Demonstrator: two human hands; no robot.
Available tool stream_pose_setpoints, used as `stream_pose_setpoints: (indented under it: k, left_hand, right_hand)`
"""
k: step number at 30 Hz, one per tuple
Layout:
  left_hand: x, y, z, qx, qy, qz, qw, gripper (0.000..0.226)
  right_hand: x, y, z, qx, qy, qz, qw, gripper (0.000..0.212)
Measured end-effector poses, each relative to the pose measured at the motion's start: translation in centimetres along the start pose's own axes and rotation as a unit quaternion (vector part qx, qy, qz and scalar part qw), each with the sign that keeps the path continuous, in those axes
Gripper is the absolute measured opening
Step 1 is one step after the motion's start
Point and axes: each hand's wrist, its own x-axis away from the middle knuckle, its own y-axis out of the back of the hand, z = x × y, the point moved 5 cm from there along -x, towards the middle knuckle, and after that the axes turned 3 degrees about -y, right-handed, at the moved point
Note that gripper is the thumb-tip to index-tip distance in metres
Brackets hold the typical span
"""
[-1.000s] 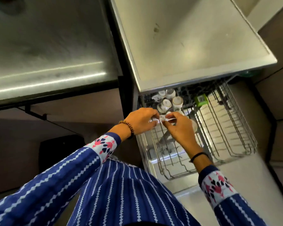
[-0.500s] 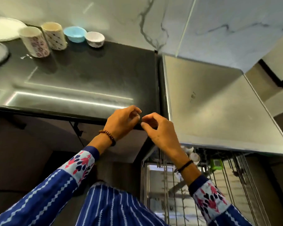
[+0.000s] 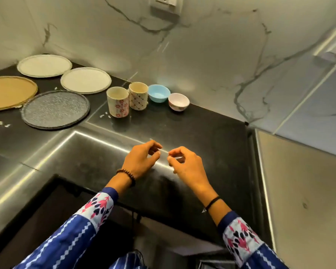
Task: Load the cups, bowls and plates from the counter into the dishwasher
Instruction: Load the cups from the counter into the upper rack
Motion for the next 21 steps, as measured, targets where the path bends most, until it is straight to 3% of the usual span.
stream_pose_setpoints:
  k: [11, 15, 18, 21]
  left_hand:
    - [-8.7, 10.5, 12.1, -0.009, 0.118, -0.14, 0.983, 0.02]
    - [-11.3, 12.6, 14.5, -0.007, 0.143, -0.183, 0.973, 0.05]
    - [-13.8, 13.5, 14.8, 0.038, 0.117, -0.16, 0.979, 0.076]
    - [-15.9, 13.7, 15.2, 0.091, 0.084, -0.124, 0.985, 0.086]
  right_hand:
    - [-14.4, -9.5, 5.6, -0.033, -0.045, 0.075, 0.996, 0.014]
    - [-17.7, -12.2, 7.4, -0.086, -0.068, 0.119, 0.987, 0.03]
    - [-20.2, -14.3, 8.2, -0.105, -0.075, 0.152, 0.98, 0.051]
    - [-21.7, -15.7, 8.8, -0.112, -0.08, 0.174, 0.975, 0.065]
